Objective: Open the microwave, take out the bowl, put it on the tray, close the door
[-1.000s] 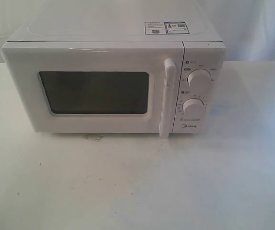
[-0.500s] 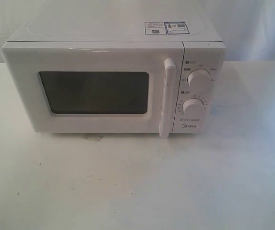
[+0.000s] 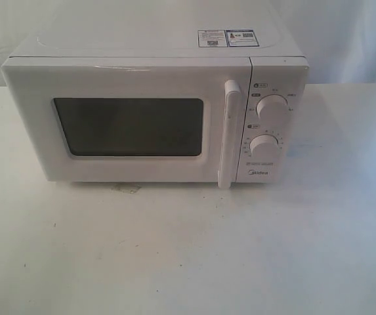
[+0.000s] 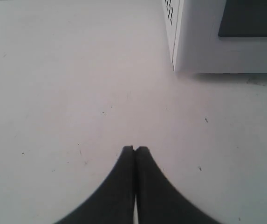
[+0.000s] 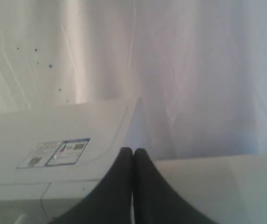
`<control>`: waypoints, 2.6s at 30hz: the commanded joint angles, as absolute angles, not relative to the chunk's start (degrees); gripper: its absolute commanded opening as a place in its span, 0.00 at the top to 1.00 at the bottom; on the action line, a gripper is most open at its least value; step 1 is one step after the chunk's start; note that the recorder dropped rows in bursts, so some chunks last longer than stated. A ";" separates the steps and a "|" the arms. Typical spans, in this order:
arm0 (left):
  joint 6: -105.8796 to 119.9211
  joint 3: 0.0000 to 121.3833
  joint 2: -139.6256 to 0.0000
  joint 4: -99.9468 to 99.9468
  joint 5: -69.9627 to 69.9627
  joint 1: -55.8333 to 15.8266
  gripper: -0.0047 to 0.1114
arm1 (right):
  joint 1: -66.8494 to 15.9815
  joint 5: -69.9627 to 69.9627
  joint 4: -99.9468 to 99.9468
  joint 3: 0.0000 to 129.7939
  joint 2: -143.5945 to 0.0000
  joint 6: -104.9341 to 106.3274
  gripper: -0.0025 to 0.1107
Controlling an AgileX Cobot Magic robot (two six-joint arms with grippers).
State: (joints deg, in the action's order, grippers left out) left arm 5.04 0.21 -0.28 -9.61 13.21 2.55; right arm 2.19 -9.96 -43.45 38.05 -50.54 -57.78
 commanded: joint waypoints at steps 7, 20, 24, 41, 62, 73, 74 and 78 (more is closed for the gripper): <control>4.90 0.00 0.00 -10.10 13.24 2.69 0.96 | -4.56 -63.19 -87.00 38.39 -66.56 -64.28 0.98; 4.90 0.00 0.00 -10.10 13.24 2.69 0.96 | -7.59 -37.41 -99.95 39.49 -72.99 -87.62 0.98; 4.90 0.00 0.00 -10.10 13.24 2.69 0.96 | -7.59 -33.18 -99.95 38.56 -74.99 -86.71 0.98; 4.90 0.00 0.00 -10.10 13.24 2.69 0.96 | -7.59 -34.91 -84.28 38.67 -81.78 -66.33 0.37; 4.90 0.00 0.00 -10.10 13.24 2.69 0.96 | -7.59 -36.50 -71.53 39.58 -81.96 -43.83 0.42; 4.90 0.00 0.00 -10.10 13.24 2.69 0.96 | -7.59 -44.69 -63.89 42.24 -89.98 -36.01 0.50; 4.90 0.00 0.00 -10.10 13.24 2.69 0.96 | -7.59 -45.58 -63.89 42.69 -90.93 -36.01 0.50; 4.90 0.00 0.00 -10.10 13.24 2.69 0.96 | -7.59 -48.48 -64.22 43.87 -93.99 -36.12 0.53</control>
